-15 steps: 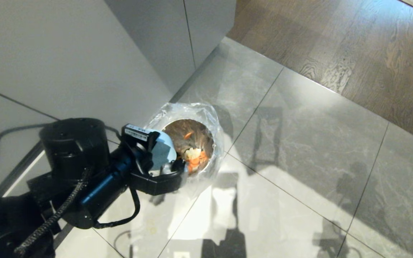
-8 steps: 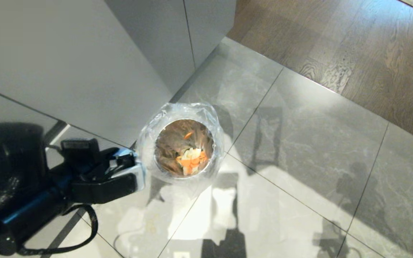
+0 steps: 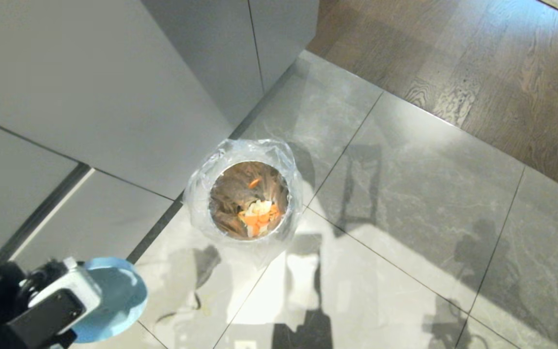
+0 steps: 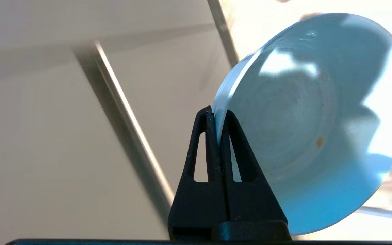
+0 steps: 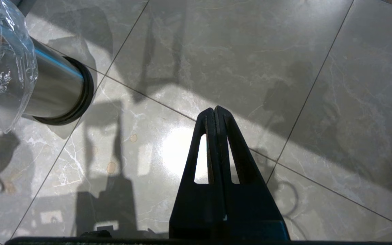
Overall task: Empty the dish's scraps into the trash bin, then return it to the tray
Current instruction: Put the bowl back to the table
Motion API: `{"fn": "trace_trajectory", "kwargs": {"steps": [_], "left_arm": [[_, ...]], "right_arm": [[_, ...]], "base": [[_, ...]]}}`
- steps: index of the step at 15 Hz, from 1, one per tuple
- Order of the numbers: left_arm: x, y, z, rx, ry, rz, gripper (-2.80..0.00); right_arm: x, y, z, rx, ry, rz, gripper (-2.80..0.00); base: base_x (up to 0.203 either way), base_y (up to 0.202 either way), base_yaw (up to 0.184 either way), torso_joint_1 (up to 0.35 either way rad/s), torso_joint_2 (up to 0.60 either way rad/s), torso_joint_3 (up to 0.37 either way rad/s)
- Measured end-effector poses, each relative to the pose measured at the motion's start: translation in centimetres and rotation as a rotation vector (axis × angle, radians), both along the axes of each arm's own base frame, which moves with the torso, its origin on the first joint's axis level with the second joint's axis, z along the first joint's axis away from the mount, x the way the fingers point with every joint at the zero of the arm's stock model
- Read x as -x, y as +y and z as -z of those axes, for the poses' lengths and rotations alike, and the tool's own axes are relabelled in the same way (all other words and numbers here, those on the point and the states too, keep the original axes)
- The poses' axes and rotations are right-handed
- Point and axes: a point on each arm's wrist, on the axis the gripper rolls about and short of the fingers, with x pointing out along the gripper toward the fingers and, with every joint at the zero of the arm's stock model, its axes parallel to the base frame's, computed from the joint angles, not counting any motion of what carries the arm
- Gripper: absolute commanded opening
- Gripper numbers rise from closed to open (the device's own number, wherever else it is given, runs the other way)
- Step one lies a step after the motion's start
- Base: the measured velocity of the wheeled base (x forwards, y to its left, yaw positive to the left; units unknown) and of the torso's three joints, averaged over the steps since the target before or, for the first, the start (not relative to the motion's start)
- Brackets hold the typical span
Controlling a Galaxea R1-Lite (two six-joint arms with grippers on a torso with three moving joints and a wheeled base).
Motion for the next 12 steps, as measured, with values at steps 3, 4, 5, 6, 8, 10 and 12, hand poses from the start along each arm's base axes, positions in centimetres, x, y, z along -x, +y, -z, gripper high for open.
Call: {"fn": "trace_trajectory", "kwargs": {"steps": [3,4,5,6,8,10,12], "left_arm": [[2.9,1.3,3.2,0.174,0.027,-0.054,-2.8],[3.6,1.6,3.8,0.238,0.035,-0.073,-2.8],[4.1,1.9,4.2,0.274,0.041,-0.097,-2.8],[4.6,2.2,4.4,0.305,0.036,-0.124,-2.8],[5.7,2.7,4.9,0.39,0.04,-0.174,-2.8],[6.7,2.9,5.6,0.558,0.085,-0.162,-2.8],[7.5,3.0,5.9,0.73,0.103,-0.163,-2.8]], "right_arm": [[0.0,0.0,0.0,0.0,0.0,0.0,-2.8],[0.0,0.0,0.0,0.0,0.0,0.0,-2.8],[0.0,0.0,0.0,0.0,0.0,0.0,-2.8],[0.0,0.0,0.0,0.0,0.0,0.0,-2.8],[0.0,0.0,0.0,0.0,0.0,0.0,-2.8],[0.0,0.0,0.0,0.0,0.0,0.0,-2.8],[0.0,0.0,0.0,0.0,0.0,0.0,-2.8]], "base": [[0.0,0.0,0.0,0.0,0.0,0.0],[0.0,0.0,0.0,0.0,0.0,0.0],[0.0,0.0,0.0,0.0,0.0,0.0],[0.0,0.0,0.0,0.0,0.0,0.0],[0.0,0.0,0.0,0.0,0.0,0.0],[0.0,0.0,0.0,0.0,0.0,0.0],[0.0,0.0,0.0,0.0,0.0,0.0]]}}
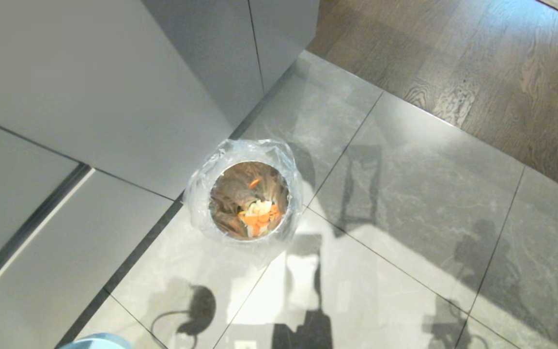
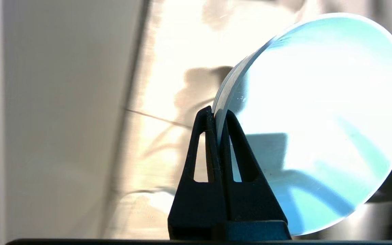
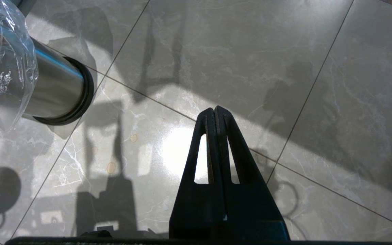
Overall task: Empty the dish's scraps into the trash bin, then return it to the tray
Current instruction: Put the bowl back to the table
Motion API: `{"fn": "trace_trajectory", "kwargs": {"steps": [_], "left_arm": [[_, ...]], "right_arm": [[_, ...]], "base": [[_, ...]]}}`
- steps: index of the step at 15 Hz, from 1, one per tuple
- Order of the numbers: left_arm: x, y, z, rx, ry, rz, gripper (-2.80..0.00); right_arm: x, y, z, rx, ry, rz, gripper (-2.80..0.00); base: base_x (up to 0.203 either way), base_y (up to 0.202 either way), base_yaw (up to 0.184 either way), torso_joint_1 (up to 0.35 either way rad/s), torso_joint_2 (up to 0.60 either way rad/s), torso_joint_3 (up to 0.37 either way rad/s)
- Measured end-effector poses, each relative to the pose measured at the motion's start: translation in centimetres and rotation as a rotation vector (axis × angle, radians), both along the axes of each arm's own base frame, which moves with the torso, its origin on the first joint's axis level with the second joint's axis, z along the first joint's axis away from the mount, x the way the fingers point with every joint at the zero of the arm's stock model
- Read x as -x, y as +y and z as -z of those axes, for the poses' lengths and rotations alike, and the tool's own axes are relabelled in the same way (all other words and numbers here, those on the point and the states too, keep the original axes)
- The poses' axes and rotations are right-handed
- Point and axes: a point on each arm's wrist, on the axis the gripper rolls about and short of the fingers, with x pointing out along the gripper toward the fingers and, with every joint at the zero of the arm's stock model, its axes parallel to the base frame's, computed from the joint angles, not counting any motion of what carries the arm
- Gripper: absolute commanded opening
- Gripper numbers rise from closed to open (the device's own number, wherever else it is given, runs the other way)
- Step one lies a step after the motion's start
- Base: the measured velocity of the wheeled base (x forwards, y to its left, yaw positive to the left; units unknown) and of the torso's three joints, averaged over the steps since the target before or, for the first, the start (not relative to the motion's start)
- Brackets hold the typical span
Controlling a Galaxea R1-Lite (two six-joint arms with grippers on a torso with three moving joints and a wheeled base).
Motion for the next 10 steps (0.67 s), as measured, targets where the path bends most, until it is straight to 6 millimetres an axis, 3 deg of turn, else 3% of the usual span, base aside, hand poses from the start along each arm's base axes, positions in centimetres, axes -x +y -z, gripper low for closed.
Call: {"fn": "trace_trajectory", "kwargs": {"steps": [5,10], "left_arm": [[1.7,0.2,0.8,0.294,-0.028,-0.128,-2.8],[3.0,0.3,0.9,0.337,-0.166,-0.177,-2.8]], "right_arm": [[0.0,0.0,0.0,0.0,0.0,0.0,-2.8],[0.0,0.0,0.0,0.0,0.0,0.0,-2.8]], "base": [[0.0,0.0,0.0,0.0,0.0,0.0],[0.0,0.0,0.0,0.0,0.0,0.0]]}}
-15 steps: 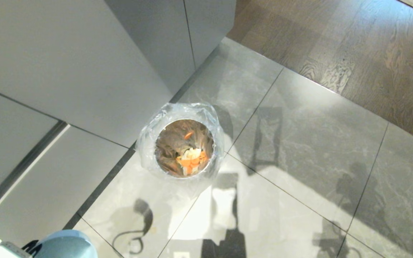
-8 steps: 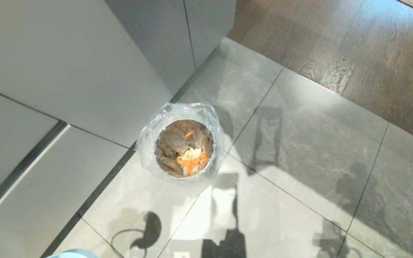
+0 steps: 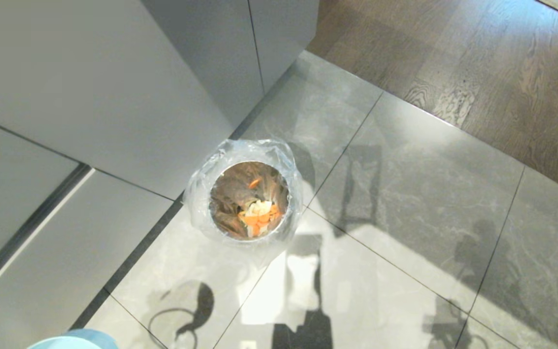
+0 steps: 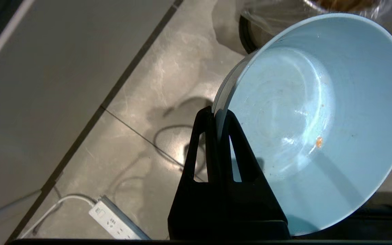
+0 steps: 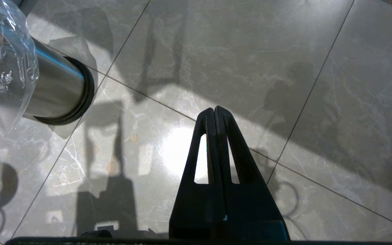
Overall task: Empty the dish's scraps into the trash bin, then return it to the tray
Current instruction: Put the bowl back to the table
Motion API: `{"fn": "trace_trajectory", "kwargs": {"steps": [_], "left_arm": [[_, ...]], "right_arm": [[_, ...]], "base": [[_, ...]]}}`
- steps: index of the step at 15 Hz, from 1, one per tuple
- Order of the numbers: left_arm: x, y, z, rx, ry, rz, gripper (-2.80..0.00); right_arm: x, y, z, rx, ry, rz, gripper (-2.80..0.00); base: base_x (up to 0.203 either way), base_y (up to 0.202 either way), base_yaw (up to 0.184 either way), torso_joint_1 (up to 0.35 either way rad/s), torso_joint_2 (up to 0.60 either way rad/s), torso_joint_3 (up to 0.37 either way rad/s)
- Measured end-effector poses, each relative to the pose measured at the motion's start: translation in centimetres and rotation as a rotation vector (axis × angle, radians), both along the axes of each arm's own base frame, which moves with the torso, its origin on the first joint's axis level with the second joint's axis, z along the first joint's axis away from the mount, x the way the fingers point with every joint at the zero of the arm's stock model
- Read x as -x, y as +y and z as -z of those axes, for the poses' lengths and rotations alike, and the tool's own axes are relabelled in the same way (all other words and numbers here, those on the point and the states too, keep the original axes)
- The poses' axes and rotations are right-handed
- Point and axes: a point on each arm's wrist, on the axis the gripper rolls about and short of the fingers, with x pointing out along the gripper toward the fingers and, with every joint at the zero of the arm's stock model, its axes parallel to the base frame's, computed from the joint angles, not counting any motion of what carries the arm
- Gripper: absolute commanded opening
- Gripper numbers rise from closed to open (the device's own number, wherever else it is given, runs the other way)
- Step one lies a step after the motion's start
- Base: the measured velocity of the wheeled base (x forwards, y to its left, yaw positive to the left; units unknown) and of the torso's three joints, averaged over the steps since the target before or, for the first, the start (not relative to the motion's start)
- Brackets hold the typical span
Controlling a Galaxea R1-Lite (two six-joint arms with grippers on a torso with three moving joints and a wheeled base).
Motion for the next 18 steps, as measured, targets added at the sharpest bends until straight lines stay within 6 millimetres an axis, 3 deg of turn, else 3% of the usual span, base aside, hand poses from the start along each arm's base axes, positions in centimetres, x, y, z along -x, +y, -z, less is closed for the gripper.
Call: {"fn": "trace_trajectory", "kwargs": {"steps": [7,18], "left_arm": [[1.6,0.0,0.3,-0.003,-0.199,-0.023,-2.8],[1.7,0.0,0.3,-0.002,-0.219,-0.024,-2.8]], "right_arm": [[0.0,0.0,0.0,0.0,0.0,0.001,-2.8],[0.0,0.0,0.0,0.0,0.0,0.0,-2.8]], "base": [[0.0,0.0,0.0,0.0,0.0,0.0],[0.0,0.0,0.0,0.0,0.0,0.0]]}}
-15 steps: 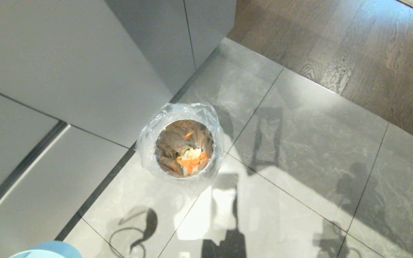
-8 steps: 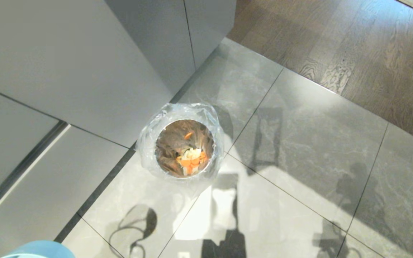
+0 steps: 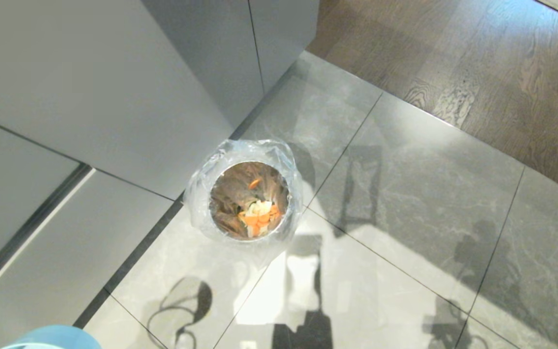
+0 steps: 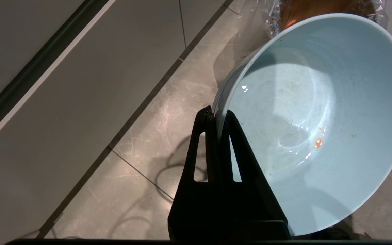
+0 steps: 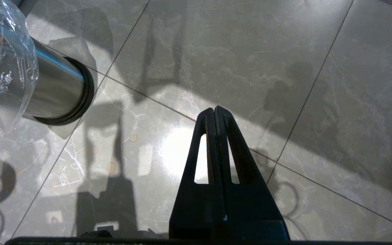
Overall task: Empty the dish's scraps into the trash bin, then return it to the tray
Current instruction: Put the bowl back to the table
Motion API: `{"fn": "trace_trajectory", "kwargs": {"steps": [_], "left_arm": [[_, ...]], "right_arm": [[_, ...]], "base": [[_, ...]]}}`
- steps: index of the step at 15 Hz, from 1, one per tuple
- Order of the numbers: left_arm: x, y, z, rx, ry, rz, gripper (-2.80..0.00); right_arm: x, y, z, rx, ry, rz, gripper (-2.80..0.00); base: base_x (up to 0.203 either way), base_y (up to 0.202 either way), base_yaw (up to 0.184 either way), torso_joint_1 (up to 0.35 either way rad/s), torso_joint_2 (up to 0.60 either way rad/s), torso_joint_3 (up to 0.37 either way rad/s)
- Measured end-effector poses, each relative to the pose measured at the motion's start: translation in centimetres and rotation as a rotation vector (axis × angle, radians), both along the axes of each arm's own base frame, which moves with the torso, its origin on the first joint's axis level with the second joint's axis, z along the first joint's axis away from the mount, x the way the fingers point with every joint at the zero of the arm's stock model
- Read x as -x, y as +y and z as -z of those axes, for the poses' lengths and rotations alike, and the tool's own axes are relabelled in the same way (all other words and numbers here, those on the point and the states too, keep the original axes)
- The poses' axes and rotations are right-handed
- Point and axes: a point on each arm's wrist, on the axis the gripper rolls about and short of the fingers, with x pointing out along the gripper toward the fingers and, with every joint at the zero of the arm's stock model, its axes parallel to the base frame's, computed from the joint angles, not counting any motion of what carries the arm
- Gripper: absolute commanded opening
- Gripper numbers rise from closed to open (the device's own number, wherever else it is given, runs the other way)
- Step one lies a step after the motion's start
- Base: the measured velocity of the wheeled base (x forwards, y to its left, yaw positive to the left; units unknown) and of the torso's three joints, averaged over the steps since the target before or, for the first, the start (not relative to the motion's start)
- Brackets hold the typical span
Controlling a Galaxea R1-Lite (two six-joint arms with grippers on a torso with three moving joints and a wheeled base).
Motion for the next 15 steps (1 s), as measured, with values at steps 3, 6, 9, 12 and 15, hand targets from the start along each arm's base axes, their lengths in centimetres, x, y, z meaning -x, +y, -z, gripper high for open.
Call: {"fn": "trace_trajectory", "kwargs": {"steps": [3,6,9,12,15], "left_arm": [[0.0,0.0,0.0,0.0,0.0,0.0,-2.8],[0.0,0.0,0.0,0.0,0.0,0.0,-2.8],[0.0,0.0,0.0,0.001,0.0,0.0,-2.8],[0.0,0.0,0.0,0.001,0.0,0.0,-2.8],[0.0,0.0,0.0,0.004,0.0,0.0,-2.8]], "right_arm": [[0.0,0.0,0.0,0.0,0.0,0.0,-2.8],[0.0,0.0,0.0,0.0,0.0,0.0,-2.8],[0.0,0.0,0.0,0.0,0.0,0.0,-2.8],[0.0,0.0,0.0,0.0,0.0,0.0,-2.8],[0.0,0.0,0.0,0.0,0.0,0.0,-2.8]], "base": [[0.0,0.0,0.0,0.0,0.0,0.0],[0.0,0.0,0.0,0.0,0.0,0.0],[0.0,0.0,0.0,0.0,0.0,0.0],[0.0,0.0,0.0,0.002,0.0,0.069],[0.0,0.0,0.0,0.005,0.0,0.176]]}}
